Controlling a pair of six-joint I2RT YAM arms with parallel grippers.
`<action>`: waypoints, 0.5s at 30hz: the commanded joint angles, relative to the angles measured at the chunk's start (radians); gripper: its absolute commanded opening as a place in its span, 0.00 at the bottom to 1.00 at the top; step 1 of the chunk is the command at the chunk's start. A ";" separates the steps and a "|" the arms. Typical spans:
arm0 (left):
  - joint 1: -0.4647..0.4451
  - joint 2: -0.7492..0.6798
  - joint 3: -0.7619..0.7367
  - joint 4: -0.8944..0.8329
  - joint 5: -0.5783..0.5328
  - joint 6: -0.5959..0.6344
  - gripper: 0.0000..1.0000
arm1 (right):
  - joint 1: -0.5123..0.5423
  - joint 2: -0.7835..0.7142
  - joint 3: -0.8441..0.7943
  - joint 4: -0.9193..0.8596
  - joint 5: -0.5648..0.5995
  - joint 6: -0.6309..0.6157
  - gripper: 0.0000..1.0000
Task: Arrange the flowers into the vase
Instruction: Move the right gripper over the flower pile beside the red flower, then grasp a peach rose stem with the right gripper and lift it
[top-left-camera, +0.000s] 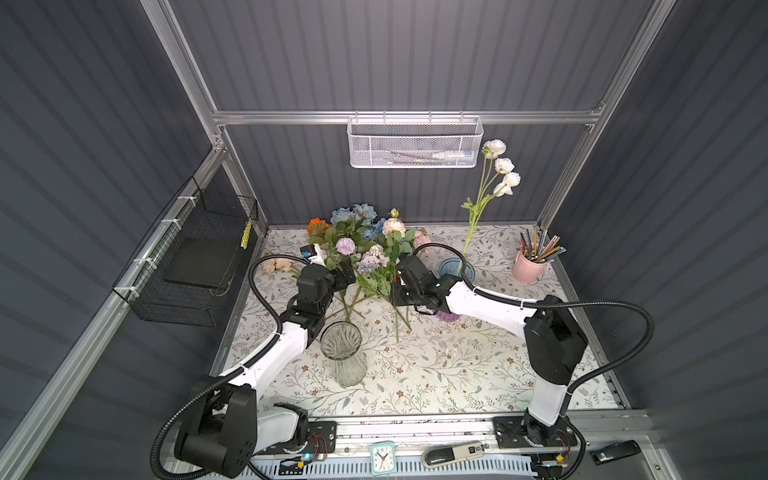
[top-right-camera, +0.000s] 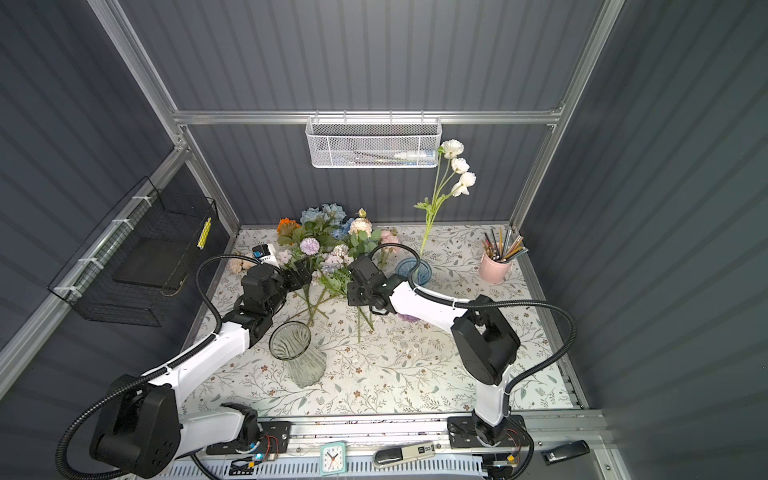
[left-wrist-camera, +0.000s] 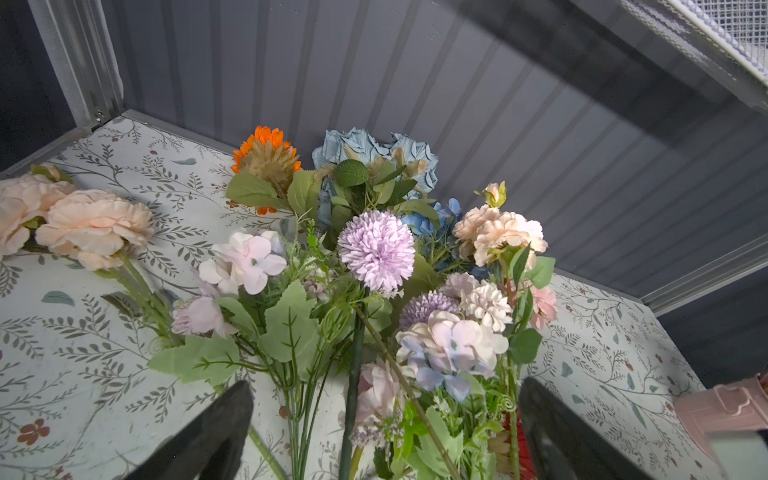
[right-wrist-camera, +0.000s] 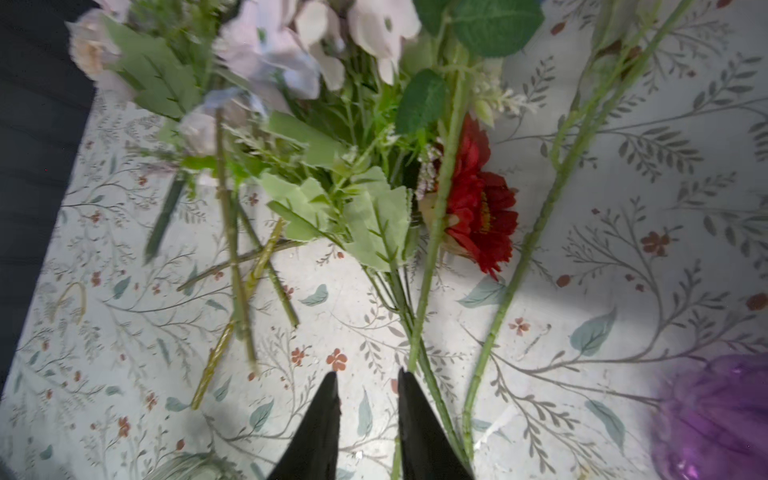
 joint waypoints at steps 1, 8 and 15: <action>0.007 -0.007 0.006 -0.016 0.019 0.043 1.00 | 0.000 0.038 0.033 -0.026 0.065 0.031 0.27; 0.007 -0.007 0.012 -0.025 0.022 0.053 1.00 | -0.001 0.124 0.063 0.006 0.054 0.043 0.27; 0.008 -0.015 0.018 -0.034 0.024 0.055 1.00 | -0.022 0.180 0.094 0.008 0.068 0.065 0.16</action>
